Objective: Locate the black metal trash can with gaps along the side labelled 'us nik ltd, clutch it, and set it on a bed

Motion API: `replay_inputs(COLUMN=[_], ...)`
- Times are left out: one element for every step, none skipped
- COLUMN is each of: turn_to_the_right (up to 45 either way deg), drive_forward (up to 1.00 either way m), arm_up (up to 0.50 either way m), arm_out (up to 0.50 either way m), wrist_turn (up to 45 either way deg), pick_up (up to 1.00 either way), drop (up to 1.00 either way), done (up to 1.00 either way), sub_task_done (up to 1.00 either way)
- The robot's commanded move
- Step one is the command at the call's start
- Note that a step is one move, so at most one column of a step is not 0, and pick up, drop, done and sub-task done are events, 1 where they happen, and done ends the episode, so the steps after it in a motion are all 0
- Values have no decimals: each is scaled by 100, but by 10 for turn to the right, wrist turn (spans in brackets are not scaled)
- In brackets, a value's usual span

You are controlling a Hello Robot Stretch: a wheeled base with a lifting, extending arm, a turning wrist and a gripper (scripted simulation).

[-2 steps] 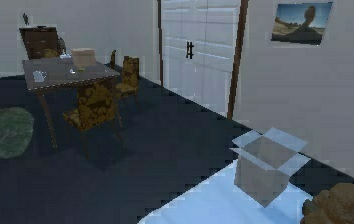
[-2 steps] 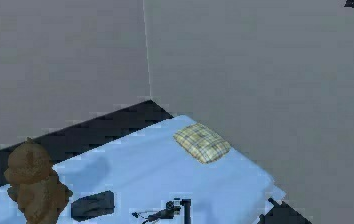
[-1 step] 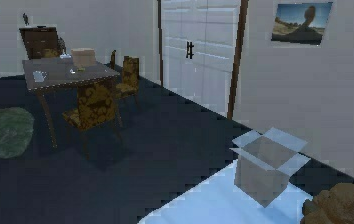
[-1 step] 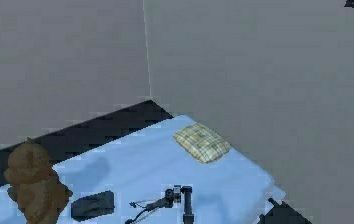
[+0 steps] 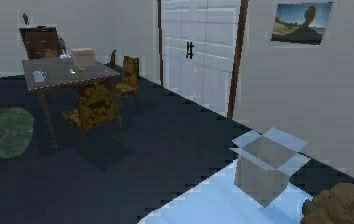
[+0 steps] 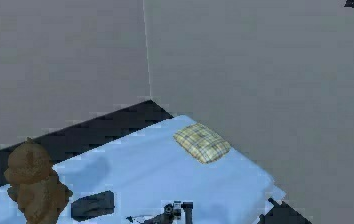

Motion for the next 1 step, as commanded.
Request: replay_inputs(turn_to_the_right=[0], drive_forward=[0], arm_up=[0], arm_out=[0], wrist_turn=[0], pick_up=[0], drop=[0], done=[100], sub_task_done=[0])
